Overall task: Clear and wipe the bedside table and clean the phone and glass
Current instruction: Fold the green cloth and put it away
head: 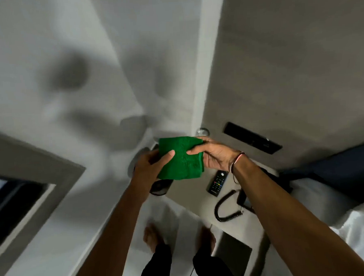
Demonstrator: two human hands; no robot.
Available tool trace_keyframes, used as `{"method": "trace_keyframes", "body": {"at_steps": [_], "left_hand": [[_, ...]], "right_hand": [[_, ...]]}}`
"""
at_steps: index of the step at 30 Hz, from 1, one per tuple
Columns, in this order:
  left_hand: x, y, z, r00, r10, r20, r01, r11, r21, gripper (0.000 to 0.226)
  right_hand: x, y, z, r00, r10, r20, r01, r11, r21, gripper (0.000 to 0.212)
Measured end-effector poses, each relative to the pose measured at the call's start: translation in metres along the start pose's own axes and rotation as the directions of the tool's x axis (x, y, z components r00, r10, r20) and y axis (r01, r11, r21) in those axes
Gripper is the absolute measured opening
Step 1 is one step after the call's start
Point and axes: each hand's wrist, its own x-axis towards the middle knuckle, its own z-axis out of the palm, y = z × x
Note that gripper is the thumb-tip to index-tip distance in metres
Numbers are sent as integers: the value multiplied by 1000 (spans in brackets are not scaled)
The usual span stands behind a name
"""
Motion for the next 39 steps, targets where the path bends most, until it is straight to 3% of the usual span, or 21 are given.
{"method": "trace_keyframes", "body": {"at_steps": [1, 3, 6, 11, 14, 16, 22, 29, 33, 36, 39], "left_hand": [[-10, 5, -12, 997, 10, -73, -14, 998, -61, 45], [-34, 14, -42, 976, 10, -218, -59, 975, -217, 39], [-67, 17, -73, 935, -1, -355, -132, 927, -351, 30], [-124, -12, -148, 828, -115, -548, -270, 776, -571, 43], [-149, -39, -188, 735, -248, -632, -374, 629, -682, 48], [-158, -51, -213, 687, -310, -657, -432, 553, -713, 41], [-157, -76, -296, 634, -350, -689, -462, 543, -701, 24], [-109, -92, -342, 528, -315, -789, -249, 831, -498, 36], [-95, -108, -342, 483, -196, -853, -26, 971, -238, 32], [-88, -115, -338, 542, -40, -839, 132, 990, 39, 23], [-84, -113, -339, 598, 106, -794, 357, 852, 382, 28]], "right_hand": [[0, -8, 18, 1000, -1, 1, 1, 999, -33, 42], [3, -20, 61, 1000, -14, 0, 14, 992, -129, 37], [6, -24, 120, 999, -37, -4, 35, 972, -232, 35], [23, 11, 225, 998, 66, 2, -61, 934, -351, 34], [39, 48, 277, 991, 125, -50, -134, 914, -382, 28], [54, 73, 303, 987, 134, -92, -158, 922, -353, 37], [109, 130, 389, 961, 92, -259, -155, 959, -236, 40], [180, 162, 415, 872, 33, -488, -96, 990, -105, 27], [217, 176, 396, 808, -7, -590, -164, 958, -236, 45], [249, 184, 377, 821, -36, -570, -211, 908, -361, 40], [229, 161, 402, 844, 51, -534, -298, 872, -389, 28]]}}
